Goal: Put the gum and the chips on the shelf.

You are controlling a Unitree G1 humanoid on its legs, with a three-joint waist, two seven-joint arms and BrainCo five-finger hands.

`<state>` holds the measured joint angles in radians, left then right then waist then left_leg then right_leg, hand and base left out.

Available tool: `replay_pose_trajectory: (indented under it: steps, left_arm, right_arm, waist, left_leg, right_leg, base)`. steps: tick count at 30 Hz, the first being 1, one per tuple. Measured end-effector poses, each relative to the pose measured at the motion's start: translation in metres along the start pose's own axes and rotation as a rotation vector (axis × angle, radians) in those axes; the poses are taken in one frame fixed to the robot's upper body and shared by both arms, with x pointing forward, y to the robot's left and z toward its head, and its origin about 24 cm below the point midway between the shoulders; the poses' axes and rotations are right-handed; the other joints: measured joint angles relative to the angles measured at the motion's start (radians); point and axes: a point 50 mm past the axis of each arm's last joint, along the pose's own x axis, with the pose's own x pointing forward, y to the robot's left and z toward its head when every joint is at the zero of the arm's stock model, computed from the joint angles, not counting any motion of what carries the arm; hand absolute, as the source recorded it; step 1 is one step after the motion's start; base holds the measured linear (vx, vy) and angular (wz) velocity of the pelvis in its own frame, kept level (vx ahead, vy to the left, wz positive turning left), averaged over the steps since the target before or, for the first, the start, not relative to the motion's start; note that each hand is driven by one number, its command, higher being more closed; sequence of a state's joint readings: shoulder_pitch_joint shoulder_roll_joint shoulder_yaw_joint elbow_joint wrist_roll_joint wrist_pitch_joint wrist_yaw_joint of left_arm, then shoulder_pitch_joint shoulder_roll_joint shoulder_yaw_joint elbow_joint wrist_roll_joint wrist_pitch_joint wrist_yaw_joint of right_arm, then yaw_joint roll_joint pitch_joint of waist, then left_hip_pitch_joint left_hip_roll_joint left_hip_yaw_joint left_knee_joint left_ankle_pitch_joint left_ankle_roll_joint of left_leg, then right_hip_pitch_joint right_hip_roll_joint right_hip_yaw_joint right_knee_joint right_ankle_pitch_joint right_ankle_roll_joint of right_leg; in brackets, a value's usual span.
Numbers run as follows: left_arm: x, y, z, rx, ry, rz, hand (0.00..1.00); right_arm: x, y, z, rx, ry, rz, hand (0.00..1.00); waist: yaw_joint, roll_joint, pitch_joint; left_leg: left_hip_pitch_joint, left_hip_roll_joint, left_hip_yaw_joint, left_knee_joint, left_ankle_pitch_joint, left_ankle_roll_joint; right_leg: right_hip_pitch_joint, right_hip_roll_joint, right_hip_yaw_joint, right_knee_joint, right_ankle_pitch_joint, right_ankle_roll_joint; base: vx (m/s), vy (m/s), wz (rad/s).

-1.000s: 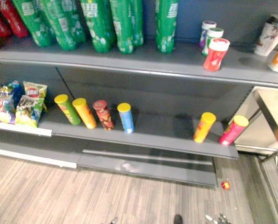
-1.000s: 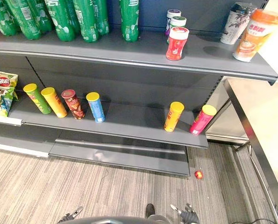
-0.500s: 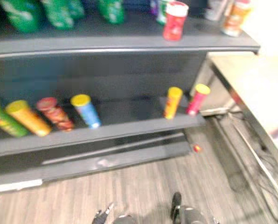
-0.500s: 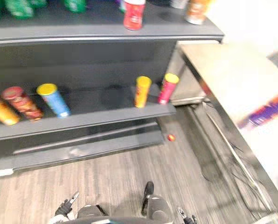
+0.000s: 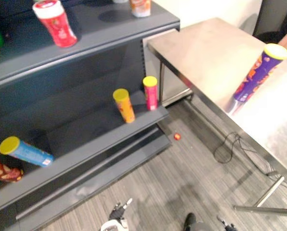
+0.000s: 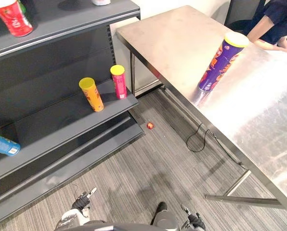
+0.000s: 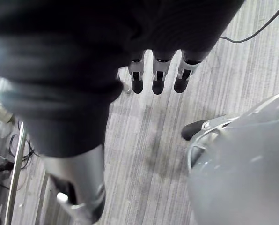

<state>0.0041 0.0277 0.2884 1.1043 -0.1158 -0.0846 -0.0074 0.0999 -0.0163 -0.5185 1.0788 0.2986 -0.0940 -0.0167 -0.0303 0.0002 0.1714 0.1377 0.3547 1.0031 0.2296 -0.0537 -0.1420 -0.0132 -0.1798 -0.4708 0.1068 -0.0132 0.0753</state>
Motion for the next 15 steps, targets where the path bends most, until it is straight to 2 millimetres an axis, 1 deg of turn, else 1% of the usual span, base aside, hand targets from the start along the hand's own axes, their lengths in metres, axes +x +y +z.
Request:
replay_pose_trajectory:
  steps: [2,3,5,6,8,9,10,11,12,13,14,15]
  left_arm:
    - [-0.001,-0.001,-0.002,0.008,0.006,-0.005,0.00]
    - [-0.001,-0.003,-0.004,0.011,0.014,-0.009,0.00]
    - [-0.001,-0.001,-0.005,0.011,0.019,-0.005,0.00]
    - [-0.002,0.001,-0.008,0.003,0.027,0.004,0.00]
    - [-0.002,0.001,-0.009,-0.011,0.029,0.006,0.00]
    - [-0.003,0.003,-0.013,-0.043,0.036,0.014,0.00]
    - [-0.004,0.007,-0.014,-0.089,0.034,0.031,0.00]
    - [-0.004,0.011,-0.012,-0.113,0.018,0.043,0.00]
    - [-0.004,0.010,-0.011,-0.136,0.009,0.041,0.00]
    - [-0.004,0.007,-0.008,-0.124,-0.005,0.027,0.00]
    - [-0.003,0.006,-0.007,-0.110,-0.007,0.020,0.00]
    - [-0.003,0.006,-0.007,-0.103,-0.008,0.019,0.00]
  right_arm:
    - [0.001,-0.006,0.002,0.012,0.001,-0.017,0.00]
    - [0.001,-0.008,0.005,0.022,-0.008,-0.026,0.00]
    - [0.001,-0.009,0.002,0.023,0.000,-0.029,0.00]
    - [-0.001,-0.013,-0.007,0.033,0.033,-0.044,0.00]
    - [-0.002,-0.015,-0.011,0.046,0.048,-0.053,0.00]
    - [-0.003,-0.017,-0.014,0.049,0.055,-0.058,0.00]
    - [-0.004,-0.018,-0.015,0.055,0.056,-0.062,0.00]
    - [-0.004,-0.019,-0.015,0.069,0.053,-0.064,0.00]
    - [-0.002,-0.017,-0.011,0.077,0.039,-0.060,0.00]
    - [0.000,-0.017,-0.002,0.082,0.015,-0.063,0.00]
    - [0.000,-0.017,0.000,0.085,0.006,-0.064,0.00]
    - [0.000,-0.018,-0.001,0.090,0.007,-0.067,0.00]
  waist:
    - [-0.002,0.009,0.006]
    - [-0.022,0.026,0.015]
    - [-0.038,0.024,0.018]
    - [-0.050,0.022,0.022]
    - [-0.049,0.026,0.025]
    - [-0.049,0.027,0.025]
    - [-0.047,0.024,0.028]
    - [-0.044,0.004,0.035]
    - [-0.042,0.009,0.035]
    - [-0.042,0.016,0.036]
    - [-0.041,0.019,0.038]
    - [-0.041,0.017,0.039]
  left_leg:
    - [0.022,0.006,0.002,0.001,0.014,-0.004]
    - [0.028,0.010,0.003,0.007,0.016,-0.003]
    - [0.028,0.018,0.003,0.032,0.016,-0.003]
    - [0.032,0.055,0.003,0.121,0.017,-0.002]
    - [0.040,0.100,0.000,0.206,0.026,0.012]
    - [0.043,0.134,-0.024,0.280,0.053,0.051]
    - [0.008,0.164,-0.145,0.384,0.125,0.155]
    - [-0.046,0.161,-0.264,0.454,0.157,0.178]
    - [-0.101,0.117,-0.399,0.488,0.034,0.096]
    - [-0.171,0.030,-0.546,0.472,-0.095,0.060]
    - [-0.191,0.000,-0.584,0.441,-0.130,0.052]
    - [-0.197,-0.016,-0.589,0.409,-0.141,0.049]
  right_leg:
    - [0.009,0.002,0.002,0.012,-0.006,-0.009]
    - [-0.005,-0.001,0.006,0.056,-0.025,-0.020]
    - [-0.019,-0.012,0.010,0.104,-0.059,-0.017]
    - [-0.016,-0.016,0.022,0.145,-0.100,-0.019]
    - [-0.007,-0.003,0.046,0.156,-0.119,-0.025]
    - [0.004,0.009,0.073,0.157,-0.134,-0.034]
    - [0.020,0.022,0.116,0.152,-0.141,-0.042]
    - [0.029,0.022,0.156,0.140,-0.148,-0.050]
    - [0.040,0.017,0.205,0.113,-0.151,-0.053]
    - [0.044,0.023,0.285,0.074,-0.161,-0.051]
    - [0.050,0.029,0.318,0.069,-0.159,-0.047]
    - [0.059,0.031,0.338,0.069,-0.160,-0.048]
  base:
    - [-0.04,-0.027,-0.15]
    - [-0.04,0.003,-0.10]
    - [-0.01,-0.026,-0.08]
    - [0.04,-0.076,-0.26]
    - [0.05,-0.101,-0.49]
    - [0.07,-0.165,-0.89]
    - [0.08,-0.178,-1.15]
    - [0.10,-0.132,-1.22]
    - [0.12,-0.044,-1.46]
    - [0.15,0.019,-1.44]
    - [0.12,0.049,-1.30]
    - [0.12,0.083,-1.01]
